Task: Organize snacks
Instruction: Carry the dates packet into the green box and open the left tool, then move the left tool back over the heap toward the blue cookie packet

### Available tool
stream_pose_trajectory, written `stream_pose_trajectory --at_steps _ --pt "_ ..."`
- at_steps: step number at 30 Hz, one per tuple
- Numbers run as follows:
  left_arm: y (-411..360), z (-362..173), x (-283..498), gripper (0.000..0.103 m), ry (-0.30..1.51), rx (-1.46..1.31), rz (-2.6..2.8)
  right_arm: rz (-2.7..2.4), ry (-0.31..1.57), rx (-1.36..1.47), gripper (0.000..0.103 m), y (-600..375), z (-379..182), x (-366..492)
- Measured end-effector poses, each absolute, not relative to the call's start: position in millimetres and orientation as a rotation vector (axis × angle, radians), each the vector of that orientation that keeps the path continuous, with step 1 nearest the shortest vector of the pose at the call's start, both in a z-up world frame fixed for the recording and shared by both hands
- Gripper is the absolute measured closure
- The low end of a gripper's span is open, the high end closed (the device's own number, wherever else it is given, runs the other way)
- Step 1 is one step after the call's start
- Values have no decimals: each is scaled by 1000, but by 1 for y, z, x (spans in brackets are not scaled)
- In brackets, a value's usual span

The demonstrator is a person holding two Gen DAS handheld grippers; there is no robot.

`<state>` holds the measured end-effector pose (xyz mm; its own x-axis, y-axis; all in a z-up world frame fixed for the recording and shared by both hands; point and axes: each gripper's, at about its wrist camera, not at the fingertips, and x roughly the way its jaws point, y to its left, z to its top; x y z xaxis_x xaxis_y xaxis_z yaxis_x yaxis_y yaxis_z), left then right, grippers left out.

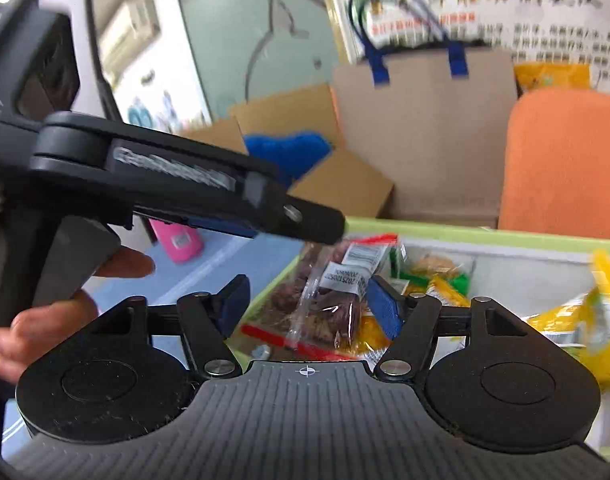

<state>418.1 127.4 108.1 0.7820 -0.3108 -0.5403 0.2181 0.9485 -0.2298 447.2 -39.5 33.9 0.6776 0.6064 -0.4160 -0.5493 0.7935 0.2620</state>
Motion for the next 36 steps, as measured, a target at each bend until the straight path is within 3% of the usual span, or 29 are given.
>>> stream_pose_trajectory --at_steps 1,7,14,20,23,31,36 --pt "126 107 404 28 601 -153 -300 647 489 116 37 -48 35 433" --pt "112 62 323 26 655 -156 -376 597 459 135 23 -103 18 338" --pt "59 25 306 26 777 -146 -470 436 526 160 21 -159 -8 266" --pt "14 31 370 24 834 -142 -493 385 577 49 22 -172 -12 305" --pt "1 15 401 24 912 -204 -496 437 652 82 27 -179 -23 335" --pt "-34 -8 410 46 1008 -195 -579 582 756 155 31 -185 -44 354" --pt "-62 -13 357 46 989 -121 -687 586 760 180 30 -200 -44 310"
